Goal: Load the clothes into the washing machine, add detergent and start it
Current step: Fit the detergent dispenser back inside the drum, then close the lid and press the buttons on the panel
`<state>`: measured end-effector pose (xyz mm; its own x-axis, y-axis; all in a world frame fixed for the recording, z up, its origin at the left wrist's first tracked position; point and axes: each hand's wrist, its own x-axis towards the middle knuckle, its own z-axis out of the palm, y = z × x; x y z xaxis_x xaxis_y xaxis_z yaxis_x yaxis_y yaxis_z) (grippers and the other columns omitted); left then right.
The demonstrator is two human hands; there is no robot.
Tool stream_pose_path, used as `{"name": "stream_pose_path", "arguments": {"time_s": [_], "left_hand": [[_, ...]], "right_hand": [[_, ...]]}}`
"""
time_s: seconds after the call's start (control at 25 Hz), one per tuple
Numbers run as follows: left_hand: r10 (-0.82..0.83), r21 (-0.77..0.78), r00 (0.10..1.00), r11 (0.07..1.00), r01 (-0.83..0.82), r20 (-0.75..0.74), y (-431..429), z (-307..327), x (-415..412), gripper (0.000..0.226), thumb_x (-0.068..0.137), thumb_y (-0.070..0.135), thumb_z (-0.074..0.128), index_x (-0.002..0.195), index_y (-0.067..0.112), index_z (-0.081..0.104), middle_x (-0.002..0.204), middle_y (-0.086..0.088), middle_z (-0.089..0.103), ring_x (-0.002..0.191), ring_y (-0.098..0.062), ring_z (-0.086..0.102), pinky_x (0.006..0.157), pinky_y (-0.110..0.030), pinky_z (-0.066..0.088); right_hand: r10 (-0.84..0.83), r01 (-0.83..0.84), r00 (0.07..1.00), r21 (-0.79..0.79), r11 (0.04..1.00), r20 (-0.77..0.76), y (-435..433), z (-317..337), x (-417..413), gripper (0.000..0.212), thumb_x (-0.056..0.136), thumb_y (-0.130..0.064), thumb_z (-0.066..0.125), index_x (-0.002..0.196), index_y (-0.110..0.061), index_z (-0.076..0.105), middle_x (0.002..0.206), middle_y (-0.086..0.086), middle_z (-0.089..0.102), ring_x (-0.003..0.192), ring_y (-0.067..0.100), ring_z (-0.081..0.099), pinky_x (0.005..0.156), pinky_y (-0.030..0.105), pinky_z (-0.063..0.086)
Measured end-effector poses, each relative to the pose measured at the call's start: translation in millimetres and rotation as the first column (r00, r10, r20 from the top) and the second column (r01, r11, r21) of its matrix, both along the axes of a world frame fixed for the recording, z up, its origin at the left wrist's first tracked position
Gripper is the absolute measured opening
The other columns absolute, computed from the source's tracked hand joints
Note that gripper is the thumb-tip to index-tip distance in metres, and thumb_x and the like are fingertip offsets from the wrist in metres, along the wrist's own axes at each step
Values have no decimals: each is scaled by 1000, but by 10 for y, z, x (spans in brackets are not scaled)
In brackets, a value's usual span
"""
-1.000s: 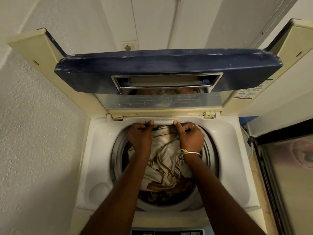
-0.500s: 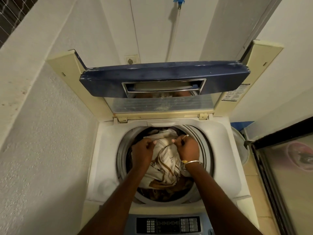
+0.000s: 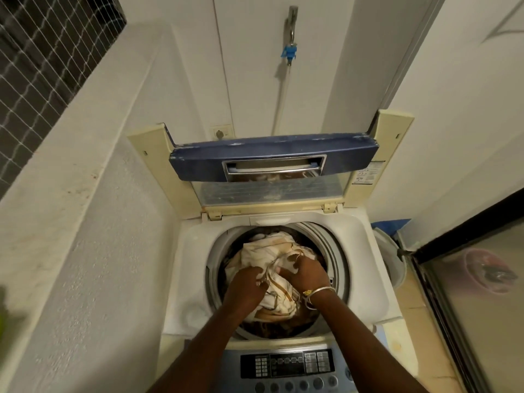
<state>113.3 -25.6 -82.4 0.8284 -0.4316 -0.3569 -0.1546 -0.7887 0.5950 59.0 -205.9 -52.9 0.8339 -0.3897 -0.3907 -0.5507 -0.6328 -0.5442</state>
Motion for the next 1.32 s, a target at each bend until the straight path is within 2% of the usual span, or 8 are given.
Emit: {"name": "stream_pose_path", "arguments": {"time_s": [0.12, 0.2, 0.32, 0.44, 0.64, 0.92, 1.12, 1.32], "left_hand": [[-16, -4, 1000, 1000, 16, 26, 95, 139, -23, 45, 92, 41, 63, 132, 20, 59, 134, 0, 59, 125, -16, 52, 101, -22, 36], [-14, -15, 999, 1000, 15, 35, 132, 224, -27, 45, 91, 40, 64, 131, 19, 59, 135, -1, 58, 126, -17, 51, 104, -24, 36], [-18, -28, 997, 999, 20, 69, 145, 360, -46, 43, 92, 40, 63, 130, 20, 59, 134, -1, 59, 125, -18, 52, 105, -28, 39], [-43, -41, 990, 998, 49, 131, 134, 455, -78, 45, 93, 39, 61, 133, 19, 56, 134, -2, 59, 123, -17, 54, 106, -31, 41], [-45, -27, 982, 998, 50, 184, 108, 549, -335, 44, 96, 39, 57, 135, 20, 55, 134, 0, 59, 123, -15, 54, 103, -26, 41], [-51, -23, 966, 998, 59, 254, 3, 793, -971, 49, 96, 36, 57, 141, 17, 50, 142, -2, 53, 131, -17, 47, 109, -29, 37], [-108, 8, 907, 993, 115, 406, -37, 1333, -1044, 56, 95, 44, 50, 143, 17, 46, 147, -5, 48, 137, -22, 42, 117, -38, 30], [-133, 45, 805, 990, 131, 578, 64, 2023, -770, 53, 97, 37, 54, 146, 20, 42, 150, -3, 46, 139, -22, 38, 118, -36, 29]], "right_hand": [[-46, 49, 995, -35, 998, 85, 51, 171, -40, 35, 75, -57, 71, 88, -25, 67, 85, -7, 67, 80, 12, 64, 70, 25, 48], [-43, 48, 993, -48, 998, 111, 55, 268, -40, 11, 82, -31, 70, 75, -24, 65, 82, -2, 67, 81, 18, 67, 70, 24, 46], [52, -46, 997, -107, 993, 59, 43, 364, -48, 25, 83, -4, 57, 98, -15, 74, 104, 7, 72, 102, 24, 66, 88, 25, 47], [132, -129, 989, -49, 990, 65, 62, 377, -90, 56, 85, -16, 60, 139, -20, 50, 136, 5, 58, 126, 23, 53, 108, 30, 40], [54, -64, 983, 52, 997, 173, 120, 429, -480, 48, 88, -48, 61, 132, -29, 55, 125, -6, 64, 115, 15, 60, 99, 30, 48], [80, -90, 936, 13, 996, 343, 21, 552, -1253, 49, 90, -48, 56, 132, -22, 57, 125, -2, 65, 117, 15, 58, 100, 31, 46], [300, -246, 852, -178, 953, 429, -130, 745, -1027, 49, 92, -59, 42, 131, -33, 53, 128, -9, 60, 121, 9, 53, 103, 35, 43], [503, -283, 774, -500, 819, 385, -190, 1703, -899, 56, 93, -41, 53, 143, -15, 46, 147, 7, 47, 136, 26, 41, 114, 39, 34]]}}
